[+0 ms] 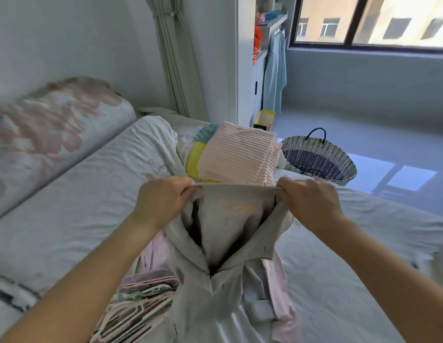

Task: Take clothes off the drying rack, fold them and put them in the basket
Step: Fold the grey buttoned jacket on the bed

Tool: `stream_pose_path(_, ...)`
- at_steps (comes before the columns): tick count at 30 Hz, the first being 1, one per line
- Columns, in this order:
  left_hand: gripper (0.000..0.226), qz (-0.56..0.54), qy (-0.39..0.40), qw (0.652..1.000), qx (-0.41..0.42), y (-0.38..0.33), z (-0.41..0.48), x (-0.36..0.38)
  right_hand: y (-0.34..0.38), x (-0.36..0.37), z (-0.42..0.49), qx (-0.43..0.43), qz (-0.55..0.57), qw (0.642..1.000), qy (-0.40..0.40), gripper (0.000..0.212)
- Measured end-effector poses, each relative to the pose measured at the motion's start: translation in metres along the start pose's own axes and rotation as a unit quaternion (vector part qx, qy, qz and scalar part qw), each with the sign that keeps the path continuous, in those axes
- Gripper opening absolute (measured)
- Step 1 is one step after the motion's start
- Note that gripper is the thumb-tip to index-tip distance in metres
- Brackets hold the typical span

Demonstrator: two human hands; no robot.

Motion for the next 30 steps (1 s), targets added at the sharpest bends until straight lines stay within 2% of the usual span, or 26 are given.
stream_pose_path(2, 0.040, 0.021, 0.001, 1.000, -0.011, -0.019, 0.019, -0.011, -0.007, -0.014, 0.007, 0.047, -0.010, 0.997, 0.054, 0.007)
stream_pose_path(3, 0.036, 0.024, 0.015, 0.999, -0.031, -0.026, 0.029, -0.014, -0.013, -0.020, 0.010, 0.087, 0.010, 0.991, 0.097, 0.010)
stream_pose_path(5, 0.032, 0.014, 0.047, 0.996, -0.072, -0.035, 0.047, -0.022, -0.026, -0.034, 0.014, 0.180, 0.131, 0.962, 0.157, 0.030)
stream_pose_path(8, 0.038, -0.039, 0.047, 0.992, -0.110, -0.055, 0.067, -0.042, -0.039, -0.059, 0.027, 0.232, 0.274, 0.918, 0.167, 0.029)
stream_pose_path(10, 0.022, -0.091, 0.059, 0.983, -0.145, -0.068, 0.076, -0.053, -0.044, -0.076, 0.031, 0.243, 0.351, 0.887, 0.175, 0.017)
stream_pose_path(12, 0.008, -0.192, 0.076, 0.958, -0.200, -0.079, 0.084, -0.059, -0.049, -0.095, 0.036, 0.250, 0.393, 0.872, 0.150, 0.013)
stream_pose_path(15, 0.011, -0.338, 0.067, 0.898, -0.273, -0.094, 0.099, -0.069, -0.054, -0.132, 0.042, 0.240, 0.414, 0.874, 0.083, 0.010)
stream_pose_path(17, 0.012, -0.408, 0.072, 0.863, -0.288, -0.109, 0.108, -0.079, -0.060, -0.154, 0.047, 0.231, 0.413, 0.879, 0.062, 0.007)
stream_pose_path(19, 0.010, -0.467, 0.097, 0.839, -0.261, -0.127, 0.116, -0.087, -0.070, -0.169, 0.050, 0.219, 0.396, 0.891, 0.046, 0.012)
stream_pose_path(20, 0.010, -0.474, 0.110, 0.842, -0.233, -0.134, 0.119, -0.089, -0.077, -0.175, 0.050, 0.222, 0.374, 0.900, 0.024, 0.011)
stream_pose_path(22, 0.008, -0.418, 0.100, 0.889, -0.162, -0.145, 0.126, -0.092, -0.093, -0.186, 0.048, 0.239, 0.318, 0.917, -0.029, 0.013)
stream_pose_path(24, 0.020, -0.303, 0.059, 0.947, -0.087, -0.154, 0.132, -0.090, -0.103, -0.194, 0.041, 0.239, 0.280, 0.928, -0.063, 0.022)
stream_pose_path(26, 0.029, -0.196, 0.005, 0.980, -0.041, -0.164, 0.136, -0.086, -0.110, -0.204, 0.033, 0.223, 0.228, 0.942, -0.104, 0.025)
stream_pose_path(28, 0.027, -0.172, -0.066, 0.982, 0.027, -0.181, 0.139, -0.088, -0.114, -0.216, 0.027, 0.209, 0.190, 0.948, -0.147, 0.021)
stream_pose_path(30, 0.029, -0.225, -0.091, 0.964, 0.112, -0.202, 0.142, -0.085, -0.119, -0.226, 0.024, 0.209, 0.176, 0.945, -0.178, 0.016)
Point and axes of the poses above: each hand's wrist, its own z-axis towards the middle knuckle, its own x-axis out of the palm, y = z × x, the point moved 6 cm from there along z, towards the middle knuckle, and after that the axes turned 5 degrees about -y, right-handed, at the moved point
